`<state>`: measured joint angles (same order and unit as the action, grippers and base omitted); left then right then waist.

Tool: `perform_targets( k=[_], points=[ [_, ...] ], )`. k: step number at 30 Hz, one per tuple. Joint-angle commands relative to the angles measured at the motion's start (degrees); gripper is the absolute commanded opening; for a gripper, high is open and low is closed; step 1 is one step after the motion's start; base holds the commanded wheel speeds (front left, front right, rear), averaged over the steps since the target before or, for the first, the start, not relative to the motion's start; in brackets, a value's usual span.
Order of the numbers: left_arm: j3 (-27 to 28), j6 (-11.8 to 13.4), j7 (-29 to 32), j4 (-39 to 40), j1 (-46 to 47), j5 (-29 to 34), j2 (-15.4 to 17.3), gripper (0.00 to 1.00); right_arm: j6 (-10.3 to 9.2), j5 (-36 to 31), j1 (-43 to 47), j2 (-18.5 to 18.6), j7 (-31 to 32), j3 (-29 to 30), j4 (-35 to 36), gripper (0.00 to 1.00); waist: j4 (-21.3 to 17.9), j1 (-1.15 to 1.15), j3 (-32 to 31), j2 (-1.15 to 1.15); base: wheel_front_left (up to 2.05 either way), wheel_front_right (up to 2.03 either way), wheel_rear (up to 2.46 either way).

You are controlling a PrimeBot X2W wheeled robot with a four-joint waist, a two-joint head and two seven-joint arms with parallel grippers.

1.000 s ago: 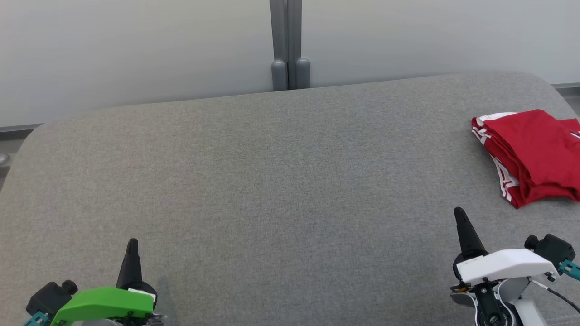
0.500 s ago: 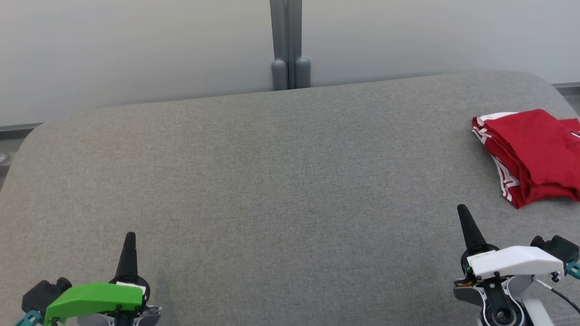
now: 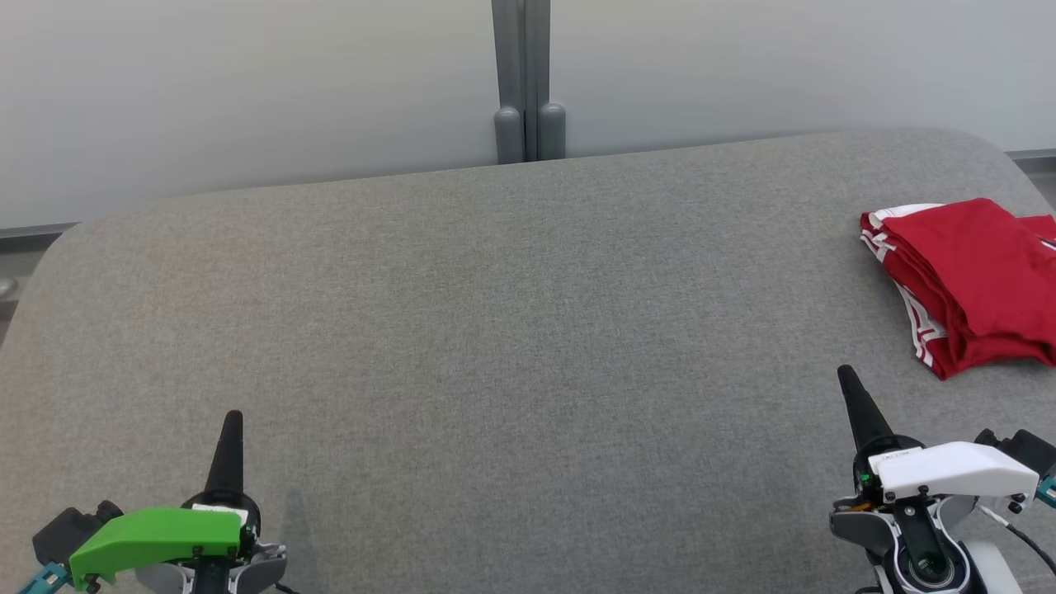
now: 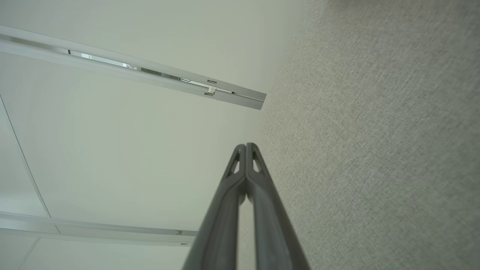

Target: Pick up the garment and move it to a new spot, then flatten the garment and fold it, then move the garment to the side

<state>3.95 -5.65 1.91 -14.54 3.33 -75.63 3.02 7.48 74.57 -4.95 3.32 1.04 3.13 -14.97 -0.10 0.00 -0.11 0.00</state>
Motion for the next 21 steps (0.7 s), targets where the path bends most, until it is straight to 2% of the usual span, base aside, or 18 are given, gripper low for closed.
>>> perform_targets(
  k=[1, 21],
  points=[
    [0.4, -0.5, 0.3, 0.5, 1.4, -1.4, 0.1, 0.00, 0.04, 1.4, -0.9, 0.3, 0.4, 0.3, 0.6, 0.00, 0.0, 0.00, 0.0, 0.00, 0.00, 0.00, 0.00],
    [1.7, -1.3, 2.7, 0.5, 2.4, -9.7, 0.0, 0.00, 0.03, 10.5, -1.2, 0.2, 3.0, 1.7, 0.9, 0.00, 0.1, 0.00, 0.1, 0.00, 0.00, 0.00, 0.00]
  ],
)
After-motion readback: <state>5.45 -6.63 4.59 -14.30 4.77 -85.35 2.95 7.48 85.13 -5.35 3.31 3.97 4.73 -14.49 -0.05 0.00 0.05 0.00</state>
